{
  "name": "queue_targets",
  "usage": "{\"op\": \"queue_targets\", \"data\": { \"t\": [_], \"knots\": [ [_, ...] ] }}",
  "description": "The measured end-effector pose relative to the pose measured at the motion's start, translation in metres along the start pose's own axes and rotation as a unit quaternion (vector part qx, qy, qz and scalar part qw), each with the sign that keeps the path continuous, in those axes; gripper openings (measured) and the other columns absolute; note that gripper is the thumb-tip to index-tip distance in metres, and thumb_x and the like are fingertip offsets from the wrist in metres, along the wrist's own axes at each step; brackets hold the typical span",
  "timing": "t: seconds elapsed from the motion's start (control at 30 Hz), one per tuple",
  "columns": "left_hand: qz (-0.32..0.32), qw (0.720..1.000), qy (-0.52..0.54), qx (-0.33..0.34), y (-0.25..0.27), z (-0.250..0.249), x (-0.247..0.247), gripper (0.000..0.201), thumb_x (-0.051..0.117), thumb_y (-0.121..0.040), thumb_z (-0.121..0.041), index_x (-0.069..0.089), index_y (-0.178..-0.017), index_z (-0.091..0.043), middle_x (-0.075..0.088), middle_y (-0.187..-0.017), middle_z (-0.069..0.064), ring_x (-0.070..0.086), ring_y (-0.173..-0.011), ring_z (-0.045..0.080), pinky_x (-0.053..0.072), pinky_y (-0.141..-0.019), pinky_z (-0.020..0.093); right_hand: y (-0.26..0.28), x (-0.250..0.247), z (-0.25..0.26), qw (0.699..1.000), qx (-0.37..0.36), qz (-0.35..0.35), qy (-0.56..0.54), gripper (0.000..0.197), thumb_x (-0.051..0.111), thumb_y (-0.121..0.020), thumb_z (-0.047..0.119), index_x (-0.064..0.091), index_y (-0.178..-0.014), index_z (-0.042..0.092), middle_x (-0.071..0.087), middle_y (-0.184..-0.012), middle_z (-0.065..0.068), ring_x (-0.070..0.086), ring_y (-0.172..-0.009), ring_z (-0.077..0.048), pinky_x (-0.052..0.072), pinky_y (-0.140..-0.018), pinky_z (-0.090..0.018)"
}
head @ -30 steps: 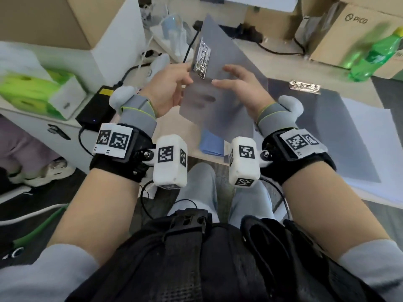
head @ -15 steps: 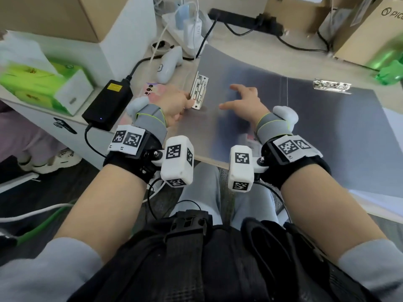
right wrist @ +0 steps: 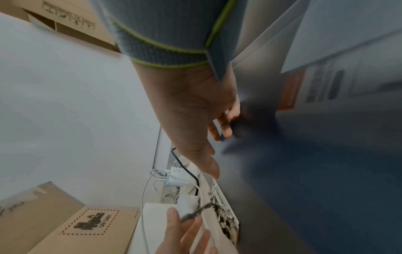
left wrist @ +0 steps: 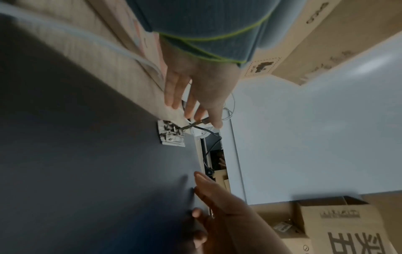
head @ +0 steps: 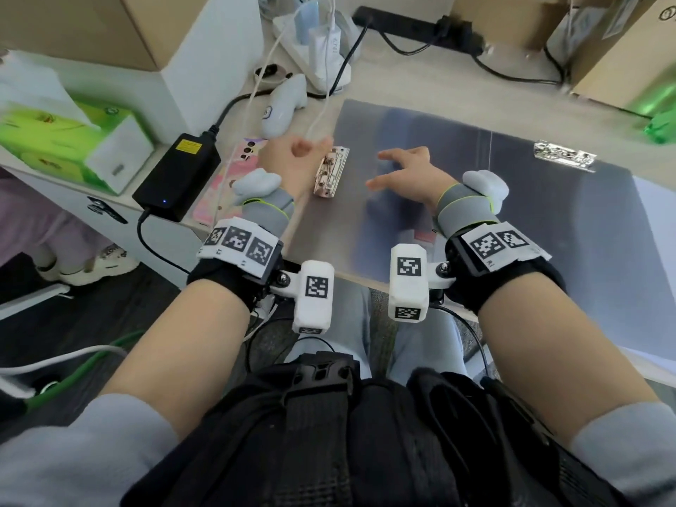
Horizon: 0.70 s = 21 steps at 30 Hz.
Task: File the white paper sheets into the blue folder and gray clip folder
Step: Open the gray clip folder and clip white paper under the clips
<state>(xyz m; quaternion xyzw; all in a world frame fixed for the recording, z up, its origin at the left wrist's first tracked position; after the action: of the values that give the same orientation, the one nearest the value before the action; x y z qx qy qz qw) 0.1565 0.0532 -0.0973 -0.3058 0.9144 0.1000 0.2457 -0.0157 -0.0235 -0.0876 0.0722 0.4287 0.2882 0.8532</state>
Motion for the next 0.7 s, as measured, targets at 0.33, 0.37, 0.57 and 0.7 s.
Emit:
{"op": "queue_targets", "data": {
  "t": [0.33,0.37,0.57,0.7],
  "knots": [
    [0.016,0.955,0.295,-0.005,-0.009,-0.02,0.002,0.012,0.057,-0.088,0.001,0.062,-0.098,-0.005,0.063,-0.08,-0.002,0.061,-0.084,0.011,0.056,-0.074,0.02,0.003,-0.008,-0.007,0.998,-0.027,0.008,-0.061,0.052,0.065,-0.087,0.026,0.049,-0.136,0.019,0.029,-0.14,-0.01,0.041,-0.13,-0.017,0.031,-0.11,-0.026],
    [0.004,0.952,0.305,0.003,-0.012,-0.021,0.002,0.018,0.055,-0.086,0.007,0.063,-0.098,-0.004,0.065,-0.081,-0.005,0.063,-0.081,0.005,0.055,-0.075,0.018,0.003,-0.009,-0.009,0.997,-0.03,0.009,-0.069,0.052,0.066,-0.087,0.026,0.05,-0.136,0.019,0.031,-0.14,-0.01,0.042,-0.129,-0.017,0.034,-0.109,-0.026],
    [-0.001,0.952,0.306,0.025,-0.028,-0.029,0.024,0.03,0.047,-0.082,0.016,0.066,-0.094,-0.005,0.058,-0.125,0.019,0.065,-0.101,0.01,0.049,-0.091,0.019,0.002,-0.014,-0.02,0.99,-0.052,0.025,-0.129,0.043,0.062,-0.089,0.021,0.053,-0.131,0.018,0.05,-0.128,-0.002,0.049,-0.094,-0.007,0.035,-0.062,-0.011],
    [0.019,0.969,0.246,0.011,-0.03,-0.034,0.044,0.046,0.032,-0.08,0.023,0.062,-0.11,0.005,0.057,-0.127,0.023,0.055,-0.122,0.03,0.046,-0.095,0.02,0.002,-0.021,-0.028,0.98,-0.053,0.035,-0.189,0.033,0.058,-0.092,0.014,0.056,-0.125,0.015,0.055,-0.102,0.002,0.052,-0.075,-0.003,0.041,-0.06,-0.013]
  ]
}}
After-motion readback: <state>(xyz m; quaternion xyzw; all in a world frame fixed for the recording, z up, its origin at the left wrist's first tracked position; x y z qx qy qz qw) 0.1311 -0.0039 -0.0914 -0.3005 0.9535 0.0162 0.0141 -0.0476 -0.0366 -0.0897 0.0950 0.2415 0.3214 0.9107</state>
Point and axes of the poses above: each hand's wrist, its own y-axis away from the middle knuckle, its own x-axis out of the palm, z = x × y, the point moved 4 cm from there along -y, towards the middle knuckle
